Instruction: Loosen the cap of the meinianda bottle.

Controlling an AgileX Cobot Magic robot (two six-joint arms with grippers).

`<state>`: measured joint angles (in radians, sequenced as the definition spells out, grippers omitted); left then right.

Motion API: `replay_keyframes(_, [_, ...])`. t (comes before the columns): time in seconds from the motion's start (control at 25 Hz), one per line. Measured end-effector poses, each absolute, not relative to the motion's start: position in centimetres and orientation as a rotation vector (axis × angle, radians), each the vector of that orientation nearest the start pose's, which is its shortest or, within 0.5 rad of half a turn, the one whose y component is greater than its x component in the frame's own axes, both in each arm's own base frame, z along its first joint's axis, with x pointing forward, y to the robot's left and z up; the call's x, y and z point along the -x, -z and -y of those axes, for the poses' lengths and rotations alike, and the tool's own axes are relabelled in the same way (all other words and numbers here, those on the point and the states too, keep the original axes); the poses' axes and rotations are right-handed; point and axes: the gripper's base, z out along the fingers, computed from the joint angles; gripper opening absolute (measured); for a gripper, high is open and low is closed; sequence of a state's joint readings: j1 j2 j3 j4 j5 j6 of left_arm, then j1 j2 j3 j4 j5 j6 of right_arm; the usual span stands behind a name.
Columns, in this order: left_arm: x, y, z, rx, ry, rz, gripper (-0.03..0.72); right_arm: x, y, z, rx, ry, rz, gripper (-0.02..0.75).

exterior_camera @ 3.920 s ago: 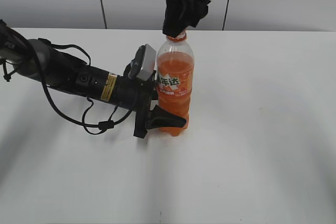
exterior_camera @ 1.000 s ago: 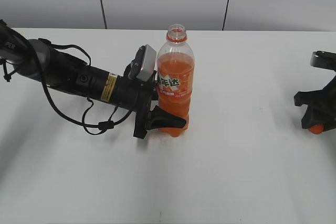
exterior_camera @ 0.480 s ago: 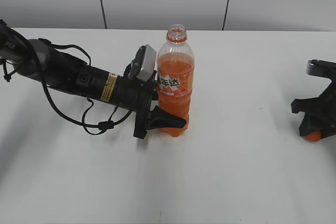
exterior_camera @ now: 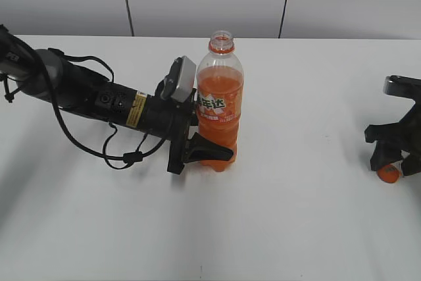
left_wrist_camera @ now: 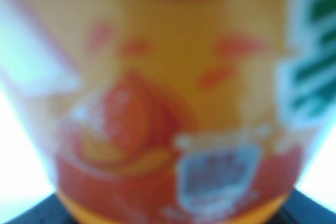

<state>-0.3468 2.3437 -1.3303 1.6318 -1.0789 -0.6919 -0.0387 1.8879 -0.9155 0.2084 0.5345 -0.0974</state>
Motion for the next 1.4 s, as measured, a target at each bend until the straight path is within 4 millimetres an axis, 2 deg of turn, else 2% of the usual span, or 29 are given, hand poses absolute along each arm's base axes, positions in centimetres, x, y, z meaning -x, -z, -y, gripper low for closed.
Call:
replay_keyframes(0.12, [-36.3,-7.4,21.6,-1.599,1.01,-1.438,0.407,-31.5,-11.0,0.2,-0.175,-0.169,-2.976,0.474])
replay_keyframes(0.28, [-36.3,-7.4,21.6,-1.6,1.016,-1.434,0.407,-31.5,-12.1,0.0,-0.188,-0.208,-3.001,0.489])
replay_keyframes(0.48, [-35.7,-7.3,21.6,-1.631,1.072,-1.395,0.406,-32.4,-16.8,-0.2,-0.162,-0.235,-2.908,0.491])
replay_keyframes(0.64, [-35.6,-7.3,21.6,-1.637,1.093,-1.384,0.411,-32.3,-19.7,-0.2,-0.145,-0.235,-2.828,0.491])
replay_keyframes(0.84, [-35.5,-8.0,21.9,-1.586,1.139,-1.358,0.552,-31.7,-21.7,-0.2,-0.133,-0.23,-2.774,0.492])
replay_keyframes(1.0, [-35.6,-8.2,21.9,-1.562,1.145,-1.361,0.585,-31.3,-22.6,-0.2,-0.12,-0.227,-2.759,0.492])
replay_keyframes(1.16, [-35.8,-9.9,21.9,-1.557,1.124,-1.341,0.585,-31.0,-24.3,-0.3,-0.101,-0.237,-2.757,0.492])
replay_keyframes(1.4, [-35.7,-15.4,21.4,-1.567,1.066,-1.285,0.587,-30.5,-28.7,-0.4,-0.067,-0.247,-2.687,0.492])
